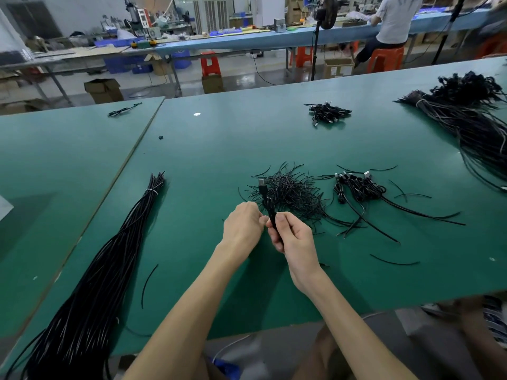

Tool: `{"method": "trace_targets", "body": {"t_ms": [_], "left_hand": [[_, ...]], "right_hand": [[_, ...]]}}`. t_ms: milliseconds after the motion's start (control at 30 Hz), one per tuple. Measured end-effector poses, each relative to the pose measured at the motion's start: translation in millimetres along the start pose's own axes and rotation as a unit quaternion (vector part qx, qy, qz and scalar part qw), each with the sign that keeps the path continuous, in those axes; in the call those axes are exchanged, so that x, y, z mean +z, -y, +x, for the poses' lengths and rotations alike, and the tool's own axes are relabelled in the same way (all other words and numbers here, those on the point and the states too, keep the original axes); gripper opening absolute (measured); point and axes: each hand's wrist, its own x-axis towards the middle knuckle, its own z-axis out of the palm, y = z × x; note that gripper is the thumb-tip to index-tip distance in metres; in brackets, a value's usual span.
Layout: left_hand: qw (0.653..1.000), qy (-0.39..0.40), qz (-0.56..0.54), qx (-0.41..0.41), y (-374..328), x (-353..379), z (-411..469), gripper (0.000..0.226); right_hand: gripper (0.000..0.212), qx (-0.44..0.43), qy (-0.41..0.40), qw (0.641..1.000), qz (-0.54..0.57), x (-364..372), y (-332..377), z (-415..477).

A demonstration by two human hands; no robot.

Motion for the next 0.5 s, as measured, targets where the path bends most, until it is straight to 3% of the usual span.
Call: {"method": "trace_targets", "body": {"t_ms": [267,500], "left_hand": [[0.981,0.003,-0.184,-0.054,28,-8,6,0.021],[0.962,-0.019,-0.265,-0.063,47,-4,0,0.014]], "right_hand": [[0.032,0.000,0.001,1.000,0.005,1,0,0],[0.033,0.000,0.002,1.000,0.004,1,-1,-1]]}}
